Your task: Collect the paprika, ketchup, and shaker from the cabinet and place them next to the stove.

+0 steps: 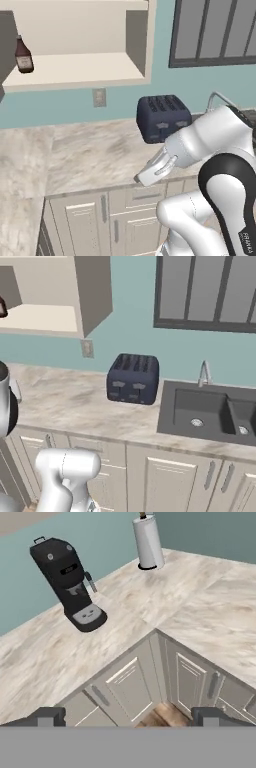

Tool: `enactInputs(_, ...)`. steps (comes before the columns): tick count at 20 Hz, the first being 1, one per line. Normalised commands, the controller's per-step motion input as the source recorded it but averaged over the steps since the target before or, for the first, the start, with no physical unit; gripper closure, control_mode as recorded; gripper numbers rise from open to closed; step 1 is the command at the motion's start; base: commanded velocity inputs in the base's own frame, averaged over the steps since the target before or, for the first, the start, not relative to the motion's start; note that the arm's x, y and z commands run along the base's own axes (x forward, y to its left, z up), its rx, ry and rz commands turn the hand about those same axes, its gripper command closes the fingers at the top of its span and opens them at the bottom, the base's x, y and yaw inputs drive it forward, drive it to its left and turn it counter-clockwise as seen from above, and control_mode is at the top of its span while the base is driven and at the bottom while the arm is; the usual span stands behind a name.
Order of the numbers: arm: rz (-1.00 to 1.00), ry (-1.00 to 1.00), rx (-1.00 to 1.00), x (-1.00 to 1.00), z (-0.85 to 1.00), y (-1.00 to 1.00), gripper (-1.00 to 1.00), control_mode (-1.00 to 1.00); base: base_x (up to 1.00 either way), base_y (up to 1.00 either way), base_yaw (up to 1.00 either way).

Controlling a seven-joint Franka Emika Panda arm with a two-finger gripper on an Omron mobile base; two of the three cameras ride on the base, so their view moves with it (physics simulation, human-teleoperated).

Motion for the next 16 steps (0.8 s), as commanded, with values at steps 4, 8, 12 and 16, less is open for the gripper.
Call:
enactInputs(4,0.0,0.0,0.0,0.0,0.0,0.0,-1.0,1.0,0.46,0.57,0.18)
enactInputs(8,0.0,0.0,0.0,0.0,0.0,0.0,-1.0,1.0,0.59,0.52,0.17)
enactInputs(12,0.0,0.0,0.0,0.0,0.0,0.0,-1.0,1.0,0.65,0.43,0.14)
enactInputs(16,0.0,0.0,0.0,0.0,0.0,0.0,-1.0,1.0,0.71,0.36,0.13)
